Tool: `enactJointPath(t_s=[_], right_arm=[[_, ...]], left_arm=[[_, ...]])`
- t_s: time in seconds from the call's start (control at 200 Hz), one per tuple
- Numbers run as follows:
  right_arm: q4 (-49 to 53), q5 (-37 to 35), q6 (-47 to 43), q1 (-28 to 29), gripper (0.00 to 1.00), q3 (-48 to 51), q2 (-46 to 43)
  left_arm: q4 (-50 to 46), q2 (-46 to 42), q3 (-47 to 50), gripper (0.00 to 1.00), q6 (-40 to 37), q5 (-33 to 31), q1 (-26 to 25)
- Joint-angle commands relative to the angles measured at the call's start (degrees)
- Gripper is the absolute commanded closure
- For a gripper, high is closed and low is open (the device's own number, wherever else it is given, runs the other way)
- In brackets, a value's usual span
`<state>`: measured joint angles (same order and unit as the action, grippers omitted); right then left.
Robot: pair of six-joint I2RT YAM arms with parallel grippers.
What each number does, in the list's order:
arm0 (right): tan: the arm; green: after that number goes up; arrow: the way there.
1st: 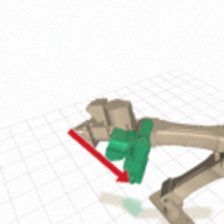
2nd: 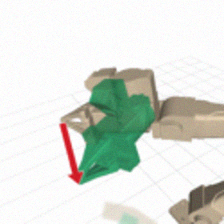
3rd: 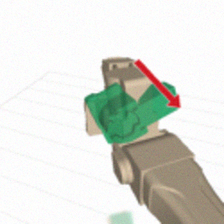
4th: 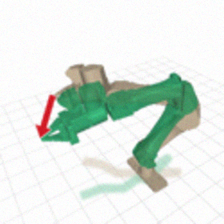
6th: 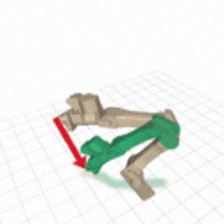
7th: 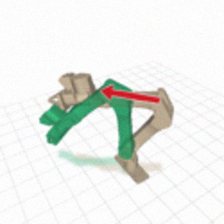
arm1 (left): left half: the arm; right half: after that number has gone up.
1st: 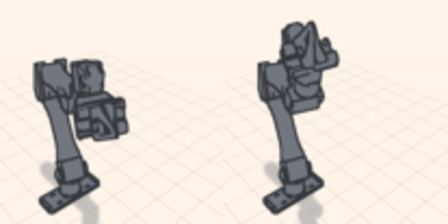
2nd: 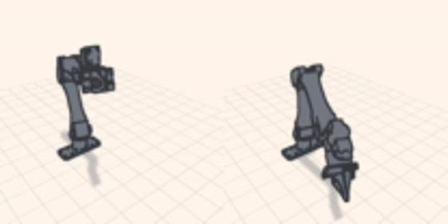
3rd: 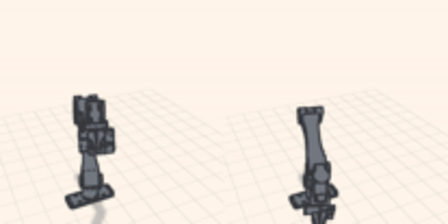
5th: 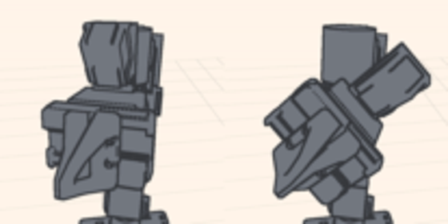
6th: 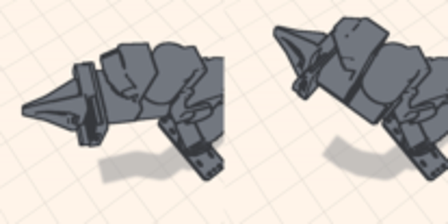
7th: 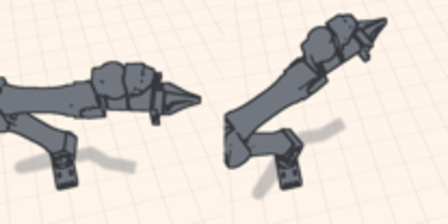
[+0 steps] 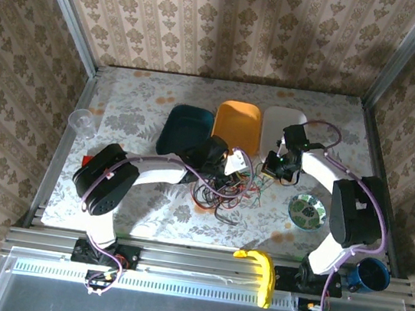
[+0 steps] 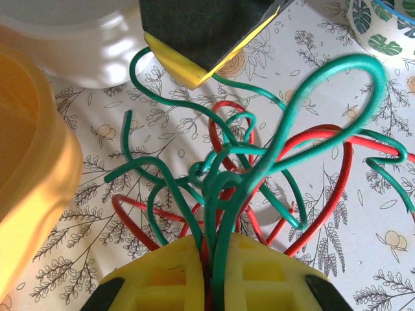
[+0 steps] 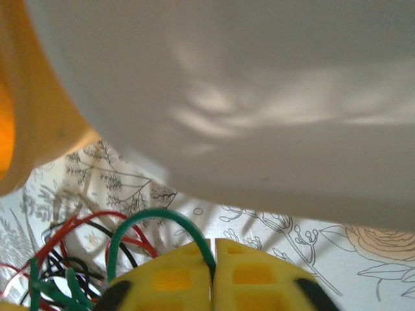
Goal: Untangle the cables
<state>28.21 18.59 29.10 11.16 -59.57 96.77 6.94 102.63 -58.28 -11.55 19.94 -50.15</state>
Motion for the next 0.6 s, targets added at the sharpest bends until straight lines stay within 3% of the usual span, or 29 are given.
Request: enactJointPath(t_s=[0.0, 0.21, 0.39, 0.495, 0.595], right_arm=[[-1.14, -1.35, 0.18, -0.08, 1.0, -1.57, -0.26], [-1.82, -8.38, 3.32, -0.65, 1.0, 1.38, -8.96], [-2.68, -13.99, 8.59, -4.62, 1.0, 4.17, -18.13], [-3.06, -14.45, 10.46, -7.73, 1.0, 5.21, -22.09], [-3.84, -10.27, 12.68, -11.51, 1.0, 6.11, -23.86]], left_arm=[[0.19, -1.56, 1.24, 1.0, 1.34, 0.67, 0.62], [1.15, -0.87, 2.73, 1.0, 3.7, -1.37, 2.2], [2.7, -0.28, 5.56, 1.0, 4.35, -3.14, 3.37], [2.59, 0.1, 6.88, 1.0, 4.49, -3.42, 3.84], [3.04, 0.12, 8.11, 1.0, 4.87, -3.66, 4.15]])
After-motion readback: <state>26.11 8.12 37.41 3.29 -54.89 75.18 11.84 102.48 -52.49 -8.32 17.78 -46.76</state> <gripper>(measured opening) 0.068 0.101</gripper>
